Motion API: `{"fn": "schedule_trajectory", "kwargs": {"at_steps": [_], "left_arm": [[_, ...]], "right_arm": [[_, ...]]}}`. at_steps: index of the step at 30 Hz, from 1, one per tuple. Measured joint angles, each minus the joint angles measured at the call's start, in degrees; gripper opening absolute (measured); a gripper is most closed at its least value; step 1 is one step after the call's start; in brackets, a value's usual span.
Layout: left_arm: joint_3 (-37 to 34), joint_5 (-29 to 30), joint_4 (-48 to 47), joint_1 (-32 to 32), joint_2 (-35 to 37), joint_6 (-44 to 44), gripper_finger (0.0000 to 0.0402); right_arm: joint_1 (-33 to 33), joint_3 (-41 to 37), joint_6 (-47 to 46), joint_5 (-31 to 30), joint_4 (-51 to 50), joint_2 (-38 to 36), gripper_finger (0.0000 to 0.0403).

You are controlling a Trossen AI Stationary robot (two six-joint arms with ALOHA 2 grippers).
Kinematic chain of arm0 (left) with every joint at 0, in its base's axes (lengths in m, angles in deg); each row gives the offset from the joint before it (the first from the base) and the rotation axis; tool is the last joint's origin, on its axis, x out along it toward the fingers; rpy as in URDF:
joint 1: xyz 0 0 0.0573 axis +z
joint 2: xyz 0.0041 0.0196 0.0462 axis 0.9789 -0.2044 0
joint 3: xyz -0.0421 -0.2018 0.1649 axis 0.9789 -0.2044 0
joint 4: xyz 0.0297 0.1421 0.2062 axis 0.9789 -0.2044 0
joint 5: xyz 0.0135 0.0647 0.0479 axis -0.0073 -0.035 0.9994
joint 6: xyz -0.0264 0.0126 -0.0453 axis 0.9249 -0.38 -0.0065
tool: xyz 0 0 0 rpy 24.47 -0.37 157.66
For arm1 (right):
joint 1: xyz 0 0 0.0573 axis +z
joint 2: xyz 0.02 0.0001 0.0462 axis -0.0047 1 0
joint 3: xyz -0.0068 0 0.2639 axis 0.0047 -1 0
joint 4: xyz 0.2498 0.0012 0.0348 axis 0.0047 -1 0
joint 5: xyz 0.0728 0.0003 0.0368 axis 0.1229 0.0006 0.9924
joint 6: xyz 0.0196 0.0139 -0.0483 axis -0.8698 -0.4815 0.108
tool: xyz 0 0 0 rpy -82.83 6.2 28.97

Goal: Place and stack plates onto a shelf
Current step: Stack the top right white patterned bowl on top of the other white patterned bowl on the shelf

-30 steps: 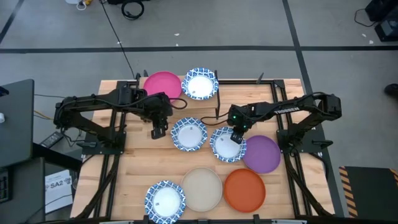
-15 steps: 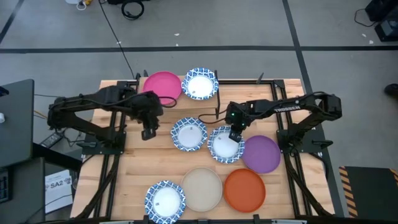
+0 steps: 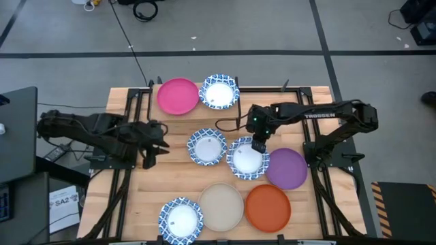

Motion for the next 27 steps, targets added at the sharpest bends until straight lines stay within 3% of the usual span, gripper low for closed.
{"fn": "schedule_trajectory", "kwargs": {"at_steps": [7,14,20,27], "left_arm": [[-12.8,0.0,11.8,-1.4,4.3,0.3,0.0117],[-20.6,0.0,21.5,-1.4,4.7,0.3,0.0117],[-21.8,0.0,23.4,-1.4,4.7,0.2,0.0117],[-21.8,0.0,26.2,-1.4,4.7,-0.4,0.0117]], "right_arm": [[1.4,9.7,-0.1,0.4,-10.3,-0.1,0.0008],[1.6,21.2,-0.5,0.3,-12.5,-0.2,0.0008],[-0.6,30.1,-5.1,-4.1,-10.7,-0.2,0.0008],[-5.5,35.1,-8.4,-7.8,0.1,-0.2,0.0009]]}}
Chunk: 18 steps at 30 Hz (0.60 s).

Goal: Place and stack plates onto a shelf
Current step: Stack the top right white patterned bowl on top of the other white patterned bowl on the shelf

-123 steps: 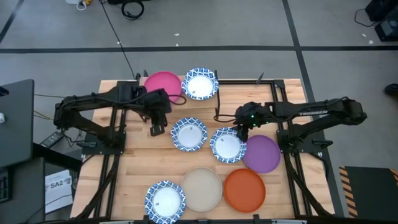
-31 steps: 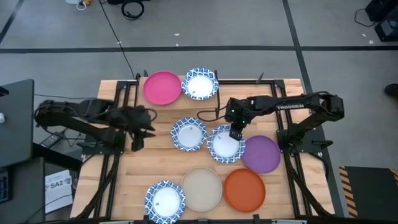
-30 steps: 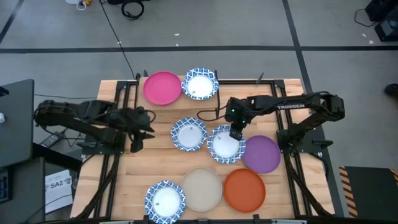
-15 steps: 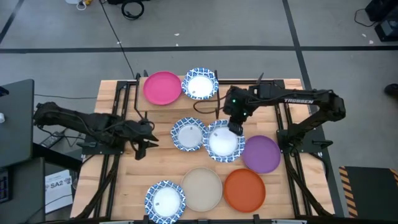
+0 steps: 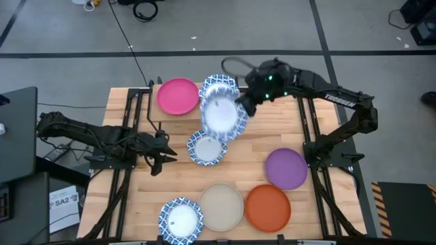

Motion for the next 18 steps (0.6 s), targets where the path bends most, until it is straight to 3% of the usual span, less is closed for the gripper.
{"fn": "schedule_trajectory", "kwargs": {"at_steps": [5,18], "left_arm": [[0.0,0.0,0.4,0.0,0.0,-2.8,0.0117],[0.0,0.0,0.6,0.0,0.0,-3.0,0.0117]], "right_arm": [[-5.1,0.0,-1.3,0.0,9.7,0.3,0.0009],[-16.1,0.0,-4.3,0.8,10.0,4.5,0.0009]]}}
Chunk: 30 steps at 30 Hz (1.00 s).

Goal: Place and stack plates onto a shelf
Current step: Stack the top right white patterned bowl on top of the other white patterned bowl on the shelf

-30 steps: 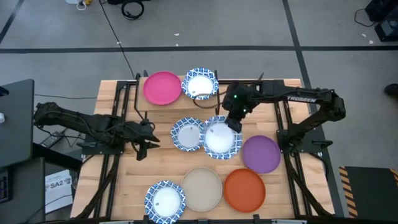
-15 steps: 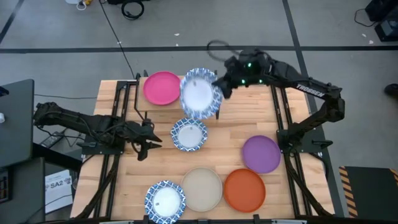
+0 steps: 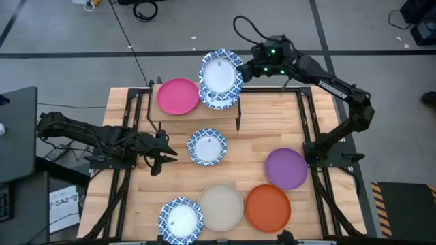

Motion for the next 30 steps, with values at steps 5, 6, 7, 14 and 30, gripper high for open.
{"fn": "schedule_trajectory", "kwargs": {"at_steps": [5,6,7,14,30], "left_arm": [[0.0,0.0,0.0,0.0,0.0,0.0,0.0117],[0.0,0.0,0.0,0.0,0.0,0.0,0.0117],[0.0,0.0,0.0,0.0,0.0,0.0,0.0117],[0.0,0.0,0.0,0.0,0.0,0.0,0.0117],[0.0,0.0,0.0,0.0,0.0,0.1,0.0117]], "right_arm": [[-1.8,0.0,0.0,2.4,-0.1,4.4,0.0009],[-2.0,0.0,0.0,2.7,-0.1,5.4,0.0009],[-2.2,0.0,0.0,2.7,0.0,6.3,0.0009],[-4.1,0.0,-0.3,5.7,-0.1,11.5,0.0009],[-6.4,0.0,-2.4,6.6,-4.9,12.7,0.0009]]}}
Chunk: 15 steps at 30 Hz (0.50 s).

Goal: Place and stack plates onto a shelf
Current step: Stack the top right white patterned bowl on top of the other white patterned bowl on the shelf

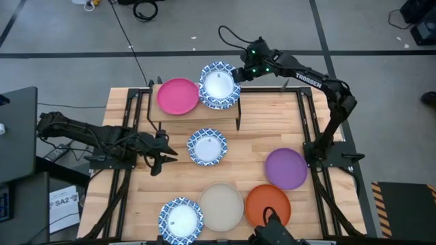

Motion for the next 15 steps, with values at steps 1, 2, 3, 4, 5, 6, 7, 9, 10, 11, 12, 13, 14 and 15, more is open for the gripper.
{"fn": "schedule_trajectory", "kwargs": {"at_steps": [1,2,3,4,5,6,7,9,10,11,12,13,14,15], "left_arm": [[0.0,0.0,0.0,0.0,0.0,0.0,0.0117],[0.0,0.0,0.0,0.0,0.0,0.0,0.0117],[0.0,0.0,0.0,0.0,0.0,0.0,0.0117],[0.0,0.0,0.0,0.0,0.0,0.0,0.0117],[0.0,0.0,0.0,0.0,0.0,0.0,0.0117],[0.0,0.0,0.0,0.0,0.0,0.0,0.0117],[0.0,0.0,0.0,0.0,0.0,0.0,0.0117],[0.0,0.0,0.0,0.0,0.0,0.0,0.0117],[0.0,0.0,0.0,0.0,0.0,0.0,0.0117],[0.0,0.0,0.0,0.0,0.0,0.0,0.0117],[0.0,0.0,0.0,0.0,0.0,0.0,0.0117],[0.0,0.0,0.0,0.0,0.0,0.0,0.0117],[0.0,0.0,0.0,0.0,0.0,0.0,0.0117],[0.0,0.0,0.0,0.0,0.0,0.0,0.0117]], "right_arm": [[0.0,0.0,0.0,-0.2,-1.2,0.1,0.0009],[0.0,0.0,0.1,-0.3,-1.8,0.1,0.0009],[0.0,0.0,0.1,-0.8,-2.2,0.1,0.0009],[0.0,0.0,0.3,-1.3,-2.3,0.1,0.0009],[0.0,0.0,0.7,-1.4,-2.3,0.1,0.0009],[0.0,0.0,1.0,-1.3,-2.1,0.1,0.0009],[0.0,0.0,1.1,-1.3,-1.8,0.1,0.0009],[0.0,0.0,1.1,-1.4,-1.0,0.1,0.0010],[0.0,0.0,1.1,-1.4,-0.9,0.1,0.0011],[0.0,0.0,1.1,-1.4,-0.9,0.1,0.0013],[0.0,0.0,1.1,-1.4,-0.9,0.1,0.0015],[0.0,0.0,1.1,-1.3,-0.9,0.1,0.0017],[0.0,0.0,1.1,-1.3,-1.0,0.1,0.0020],[0.0,0.0,1.1,-1.3,-1.0,0.1,0.0022]]}}
